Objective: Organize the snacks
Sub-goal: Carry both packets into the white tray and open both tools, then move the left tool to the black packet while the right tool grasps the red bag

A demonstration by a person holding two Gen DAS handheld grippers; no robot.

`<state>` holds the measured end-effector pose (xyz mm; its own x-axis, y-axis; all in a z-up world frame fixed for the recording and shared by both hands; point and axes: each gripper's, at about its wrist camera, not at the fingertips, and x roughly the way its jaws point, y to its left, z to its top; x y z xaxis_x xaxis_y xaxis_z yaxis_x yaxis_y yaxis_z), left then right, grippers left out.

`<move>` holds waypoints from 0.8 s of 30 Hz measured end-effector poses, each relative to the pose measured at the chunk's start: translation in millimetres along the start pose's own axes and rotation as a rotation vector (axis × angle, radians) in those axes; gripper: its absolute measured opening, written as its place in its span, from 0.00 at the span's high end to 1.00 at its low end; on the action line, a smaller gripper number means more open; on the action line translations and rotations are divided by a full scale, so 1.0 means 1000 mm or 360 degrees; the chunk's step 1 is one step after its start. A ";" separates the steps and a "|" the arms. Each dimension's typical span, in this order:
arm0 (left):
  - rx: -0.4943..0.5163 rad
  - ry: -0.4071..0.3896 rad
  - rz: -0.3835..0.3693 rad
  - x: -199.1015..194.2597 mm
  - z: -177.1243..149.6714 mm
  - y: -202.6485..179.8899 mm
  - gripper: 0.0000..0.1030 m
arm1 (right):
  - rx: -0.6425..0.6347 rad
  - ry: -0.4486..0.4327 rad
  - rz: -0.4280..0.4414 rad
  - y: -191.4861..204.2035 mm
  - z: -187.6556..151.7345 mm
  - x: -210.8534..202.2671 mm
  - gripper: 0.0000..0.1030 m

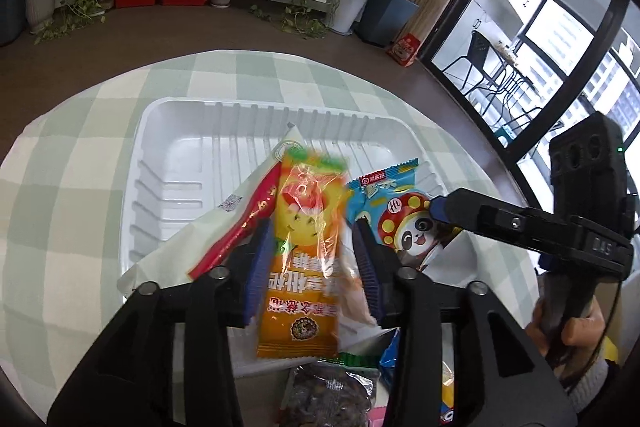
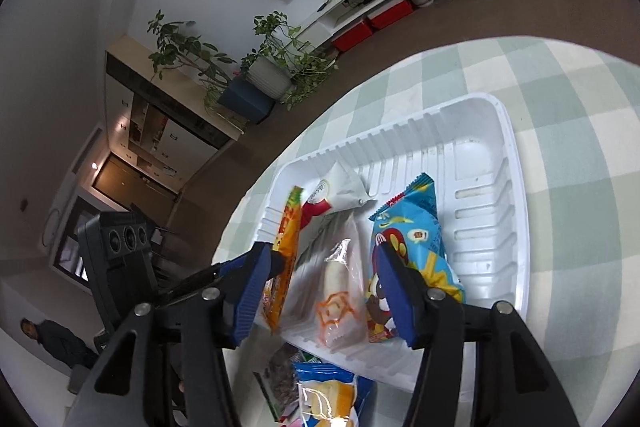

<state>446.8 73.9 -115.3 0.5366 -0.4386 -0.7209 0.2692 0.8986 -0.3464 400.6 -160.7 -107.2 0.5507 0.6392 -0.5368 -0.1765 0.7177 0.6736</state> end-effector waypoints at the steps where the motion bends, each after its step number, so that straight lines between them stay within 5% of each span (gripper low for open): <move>1: -0.0001 -0.0014 0.0001 -0.001 -0.001 0.001 0.61 | -0.0022 -0.0007 -0.0011 0.002 -0.001 -0.002 0.42; 10: 0.0111 -0.0094 0.0070 -0.046 -0.025 -0.010 0.57 | -0.0226 -0.0053 -0.0087 0.025 -0.032 -0.041 0.34; 24: 0.0187 -0.0046 0.0109 -0.136 -0.132 -0.023 0.56 | -0.0773 0.0158 -0.0287 0.067 -0.156 -0.081 0.31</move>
<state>262.0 114.2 -89.0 0.5794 -0.3776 -0.7223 0.3219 0.9202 -0.2229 216.5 -121.2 -97.6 0.5313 0.4999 -0.6840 -0.4567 0.8490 0.2658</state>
